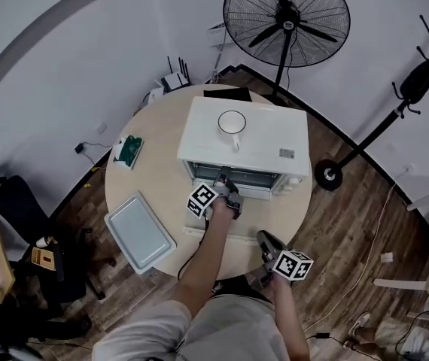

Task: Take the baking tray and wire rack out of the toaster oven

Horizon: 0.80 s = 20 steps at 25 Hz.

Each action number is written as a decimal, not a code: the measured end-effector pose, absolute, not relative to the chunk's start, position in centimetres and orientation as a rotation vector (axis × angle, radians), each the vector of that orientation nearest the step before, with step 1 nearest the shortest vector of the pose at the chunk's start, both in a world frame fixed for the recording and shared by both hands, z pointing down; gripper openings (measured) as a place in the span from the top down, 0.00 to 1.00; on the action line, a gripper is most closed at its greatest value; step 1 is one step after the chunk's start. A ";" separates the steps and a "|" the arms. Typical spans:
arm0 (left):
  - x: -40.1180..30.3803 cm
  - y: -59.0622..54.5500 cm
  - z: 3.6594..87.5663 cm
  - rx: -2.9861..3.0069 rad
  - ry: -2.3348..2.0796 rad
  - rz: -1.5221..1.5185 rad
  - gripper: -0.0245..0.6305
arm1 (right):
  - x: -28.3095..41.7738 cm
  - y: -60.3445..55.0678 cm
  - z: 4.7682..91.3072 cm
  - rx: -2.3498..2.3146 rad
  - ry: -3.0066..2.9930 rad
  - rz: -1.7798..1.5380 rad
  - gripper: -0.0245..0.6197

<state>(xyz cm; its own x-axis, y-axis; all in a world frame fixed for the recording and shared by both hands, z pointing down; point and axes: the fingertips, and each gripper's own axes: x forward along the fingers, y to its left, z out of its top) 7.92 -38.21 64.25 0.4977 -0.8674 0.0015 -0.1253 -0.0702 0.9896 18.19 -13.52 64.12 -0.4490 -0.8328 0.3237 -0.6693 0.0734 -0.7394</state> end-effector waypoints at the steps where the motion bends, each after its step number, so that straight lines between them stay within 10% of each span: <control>1: 8.0 -38.7 64.3 1.529 -0.893 -0.788 0.66 | 18.6 -13.4 64.2 -1.539 2.162 -1.316 0.90; 20: 8.9 -42.6 63.9 1.487 -0.918 -0.893 0.81 | 21.3 -15.7 64.4 -1.546 2.158 -1.315 0.90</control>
<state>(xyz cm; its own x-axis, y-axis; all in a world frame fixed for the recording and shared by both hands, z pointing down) 8.91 -42.56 63.88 0.4118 -0.9102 -0.0436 -0.0691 -0.0789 0.9945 21.32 -15.75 64.44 -0.4437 -0.8334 0.3296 -0.6750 0.0688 -0.7346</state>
